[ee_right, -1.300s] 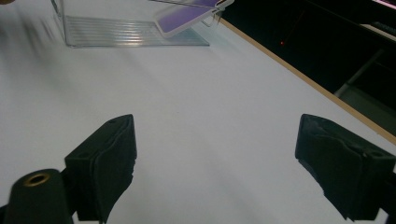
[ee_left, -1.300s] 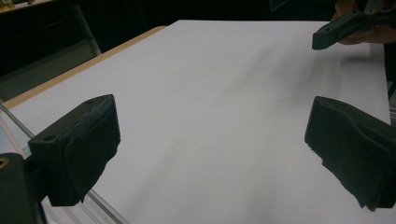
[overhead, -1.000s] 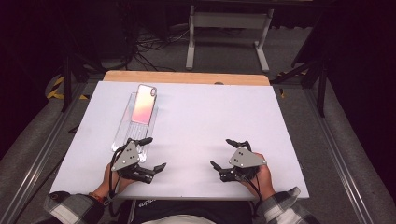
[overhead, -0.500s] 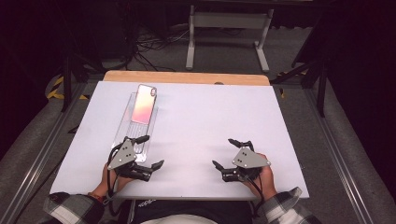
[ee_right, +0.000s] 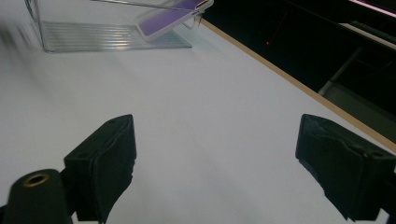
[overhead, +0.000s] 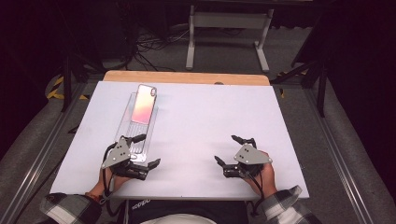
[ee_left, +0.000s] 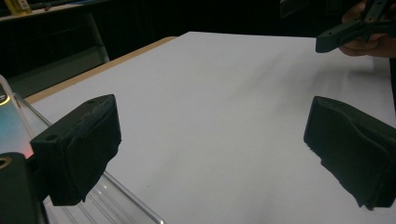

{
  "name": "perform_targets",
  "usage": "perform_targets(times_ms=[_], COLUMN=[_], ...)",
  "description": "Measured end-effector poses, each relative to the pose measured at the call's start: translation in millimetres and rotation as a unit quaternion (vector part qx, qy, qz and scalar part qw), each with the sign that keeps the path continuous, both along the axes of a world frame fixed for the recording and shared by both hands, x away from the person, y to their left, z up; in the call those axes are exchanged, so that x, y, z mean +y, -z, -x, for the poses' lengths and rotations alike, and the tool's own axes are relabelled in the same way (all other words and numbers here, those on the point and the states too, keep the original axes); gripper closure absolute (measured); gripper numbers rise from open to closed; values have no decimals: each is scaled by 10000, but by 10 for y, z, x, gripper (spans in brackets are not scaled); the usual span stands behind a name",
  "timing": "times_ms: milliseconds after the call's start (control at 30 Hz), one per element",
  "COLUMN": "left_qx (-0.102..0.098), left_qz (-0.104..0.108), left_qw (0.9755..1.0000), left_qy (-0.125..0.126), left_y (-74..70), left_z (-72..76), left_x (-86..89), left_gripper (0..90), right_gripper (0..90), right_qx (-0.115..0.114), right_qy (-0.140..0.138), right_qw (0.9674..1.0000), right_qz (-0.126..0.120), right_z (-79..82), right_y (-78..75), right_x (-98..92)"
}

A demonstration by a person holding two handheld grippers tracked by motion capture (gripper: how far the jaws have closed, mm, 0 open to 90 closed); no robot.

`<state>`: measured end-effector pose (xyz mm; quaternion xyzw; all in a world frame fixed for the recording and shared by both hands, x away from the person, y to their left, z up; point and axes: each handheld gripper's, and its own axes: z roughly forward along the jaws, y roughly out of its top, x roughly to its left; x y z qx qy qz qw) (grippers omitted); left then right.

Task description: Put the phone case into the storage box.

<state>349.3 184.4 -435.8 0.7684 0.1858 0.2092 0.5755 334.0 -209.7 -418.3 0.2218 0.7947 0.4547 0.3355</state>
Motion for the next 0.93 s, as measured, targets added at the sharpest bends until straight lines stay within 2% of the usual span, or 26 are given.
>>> perform_targets(times_ms=[100,267,533,667,933], left_qx=[10,-26,-15,-26,-29], left_qz=[-31,-126,-73,-99,-178], left_qw=[10000,9999,9998,9998,9998], left_qy=[-21,-41,-159,-148,-83], left_y=[4,9,-3,1,16], left_z=[5,18,32,31,17], left_x=[-7,-8,47,33,-20], left_gripper=[45,45,45,45,45], right_gripper=[131,131,130,128,120], right_qx=[20,1,92,185,326], right_qy=[-4,-80,-98,-4,161], right_qw=[10000,10000,9999,9997,9993], right_qz=[-64,-16,21,155,94], right_z=[-9,-25,-82,-115,-138], right_y=[-1,1,24,61,73], right_x=[-2,18,52,47,-5])
